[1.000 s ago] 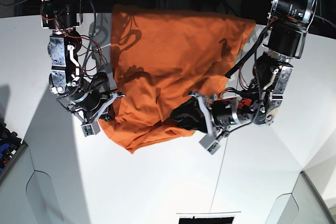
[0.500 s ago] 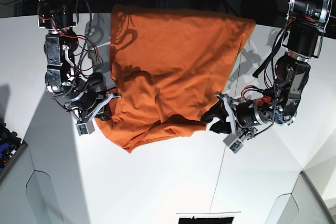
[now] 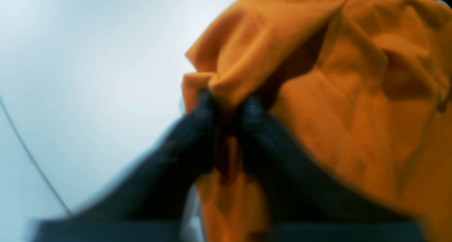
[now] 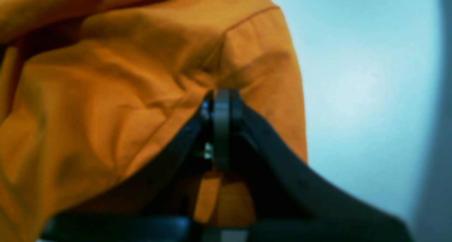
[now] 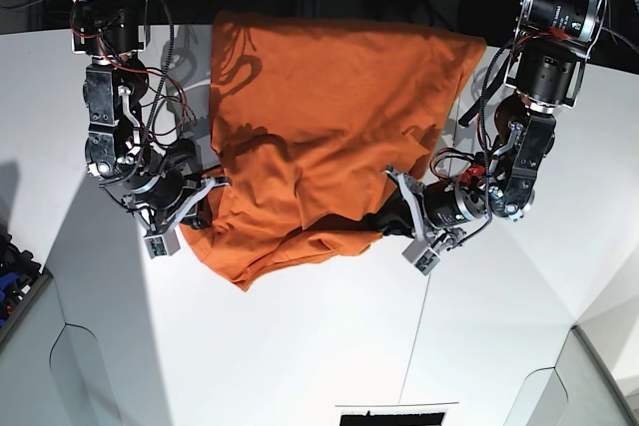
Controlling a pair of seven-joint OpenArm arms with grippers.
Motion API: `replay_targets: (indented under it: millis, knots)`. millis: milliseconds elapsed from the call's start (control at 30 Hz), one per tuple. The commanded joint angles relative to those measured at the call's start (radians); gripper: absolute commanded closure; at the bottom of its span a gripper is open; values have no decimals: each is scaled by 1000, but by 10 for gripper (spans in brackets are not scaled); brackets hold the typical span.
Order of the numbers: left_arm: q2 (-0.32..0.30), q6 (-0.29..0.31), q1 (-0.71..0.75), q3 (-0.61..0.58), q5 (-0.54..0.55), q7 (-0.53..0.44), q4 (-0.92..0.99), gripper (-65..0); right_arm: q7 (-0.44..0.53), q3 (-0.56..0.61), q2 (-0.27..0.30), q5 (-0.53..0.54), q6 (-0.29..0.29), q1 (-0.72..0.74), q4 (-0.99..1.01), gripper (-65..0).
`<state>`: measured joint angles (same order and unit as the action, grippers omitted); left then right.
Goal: Layout the t-shirt on the table in an organized manner, then fold the t-shirt properly
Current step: 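Drag the shirt with the left gripper away from the right gripper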
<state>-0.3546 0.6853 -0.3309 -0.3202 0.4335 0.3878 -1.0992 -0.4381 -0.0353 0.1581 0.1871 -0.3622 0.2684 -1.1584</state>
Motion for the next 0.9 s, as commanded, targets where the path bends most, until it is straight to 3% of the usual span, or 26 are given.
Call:
replay_targets:
  millis: [0, 167, 333, 500, 667, 767, 867]
  knots:
    - [-14, 5, -43, 7, 0, -26, -13, 0, -57, -2, 11, -30, 14, 3, 1, 0]
    - [-65, -92, -151, 7, -13, -24, -13, 0, -60, -2, 11, -29, 14, 2, 1, 0]
    - [-109, -91, -285, 4, -10, 14, -13, 0, -59, -2, 10, -29, 14, 3, 1, 0]
    - [-110, -91, -362, -78, -5, 19, -13, -3, -60, -2, 10, -18, 14, 3, 1, 0]
    - [-108, -92, -366, -197, -5, 19, -13, -300, -60, -2, 11, -19, 14, 3, 1, 0]
    - [-108, -126, -358, -242, -21, 20, -13, -322, -59, -2, 11, -21, 14, 3, 1, 0]
    - [-112, -222, -351, -248, -64, 27, -13, -322, -60, -2, 11, -28, 14, 3, 1, 0]
